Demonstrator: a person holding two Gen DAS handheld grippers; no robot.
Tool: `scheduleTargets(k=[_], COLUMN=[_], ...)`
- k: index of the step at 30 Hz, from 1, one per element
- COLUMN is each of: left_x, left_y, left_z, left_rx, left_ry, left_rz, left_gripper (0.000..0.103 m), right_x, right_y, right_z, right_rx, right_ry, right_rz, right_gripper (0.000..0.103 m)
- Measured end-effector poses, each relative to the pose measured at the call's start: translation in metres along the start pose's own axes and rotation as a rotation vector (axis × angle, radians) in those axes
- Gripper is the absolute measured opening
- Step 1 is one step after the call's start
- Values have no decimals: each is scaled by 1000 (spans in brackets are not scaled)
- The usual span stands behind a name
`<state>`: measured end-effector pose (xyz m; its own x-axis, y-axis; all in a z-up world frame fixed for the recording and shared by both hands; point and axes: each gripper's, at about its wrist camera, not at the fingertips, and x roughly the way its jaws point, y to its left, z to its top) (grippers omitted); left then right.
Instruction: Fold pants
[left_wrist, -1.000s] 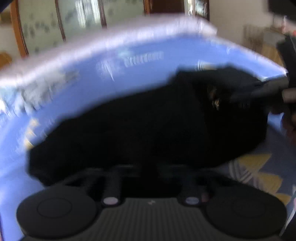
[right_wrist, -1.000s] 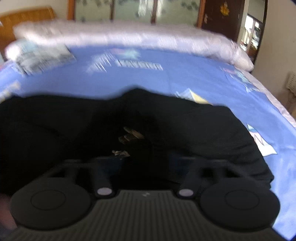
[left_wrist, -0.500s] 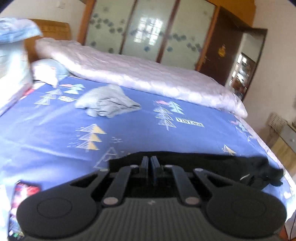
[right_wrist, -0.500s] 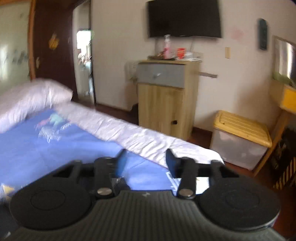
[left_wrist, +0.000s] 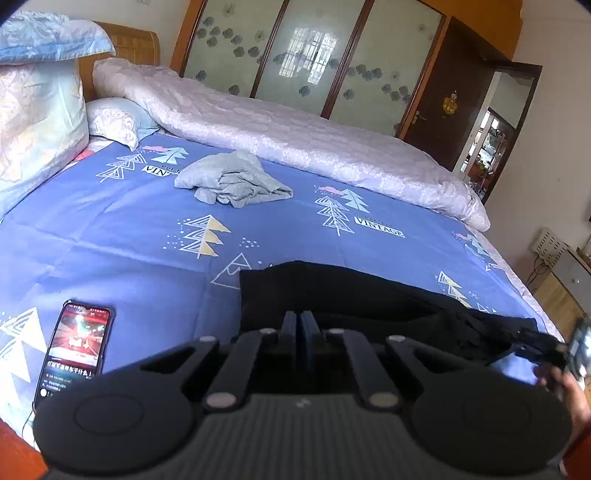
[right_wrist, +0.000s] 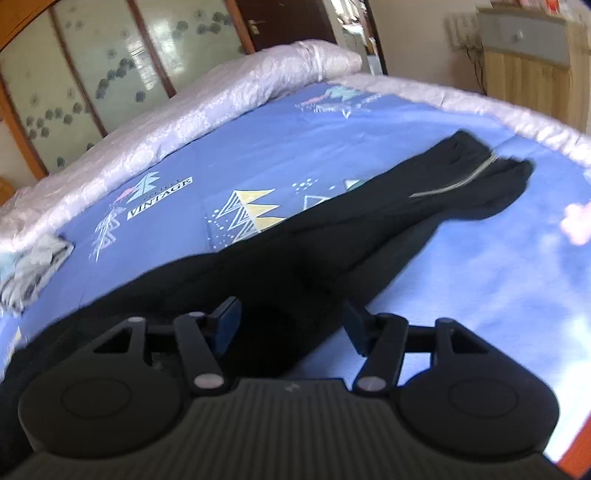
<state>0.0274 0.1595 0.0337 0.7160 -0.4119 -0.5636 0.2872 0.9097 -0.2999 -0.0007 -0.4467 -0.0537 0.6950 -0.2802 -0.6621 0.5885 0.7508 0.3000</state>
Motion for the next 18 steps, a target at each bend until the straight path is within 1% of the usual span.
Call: scheduleTargets(k=[1,2,3,4,5,6,8,10,11,13,15,16,18], left_x=[-1,-2,-2,-1,0,1,2,3,4,5,6,8,14], left_y=[-1,-1,-1,-1,-1,-1,-1,-4,-7,-12,-22,-28,-42], left_z=[-1,-2,-2,-2,0,1,4,5,5,2,-3,-7,-17], left_rx=[0,-1,-1,-2,-5,-8,-13,4,19,44,70,87,129], left_ry=[0,-2,-5,-8,-13,-15,-19,-18,-14,-2,13,22,48], left_rz=[-1,1,1,1,3,4,-5,-14,-23,-52,-99,-121,-136], left_gripper=[4,4,4,4,4,4,4,4,4,4,4,4,4], right_x=[7,17,21,19,9,-6,-40,-76,-91,-121,-144,-154,-162], right_y=[4,7,13,16,18,17,12,0,-8,-23,-39,-46,-56], right_z=[2,1,-5,-12,-14,-9,11,28,32,42,45,45,43], right_rx=[4,-7,-17,3,37,56,54,75,73,56,54,56,44], right_ry=[5,31,85,126,126,90,-26,-117,-158,-241,-312,-338,-366], right_rz=[0,5,15,7,7,28,39,67,62,28,-7,-24,-87], right_gripper=[59,48,10,10,10,10,10,10,10,10,10,10,11])
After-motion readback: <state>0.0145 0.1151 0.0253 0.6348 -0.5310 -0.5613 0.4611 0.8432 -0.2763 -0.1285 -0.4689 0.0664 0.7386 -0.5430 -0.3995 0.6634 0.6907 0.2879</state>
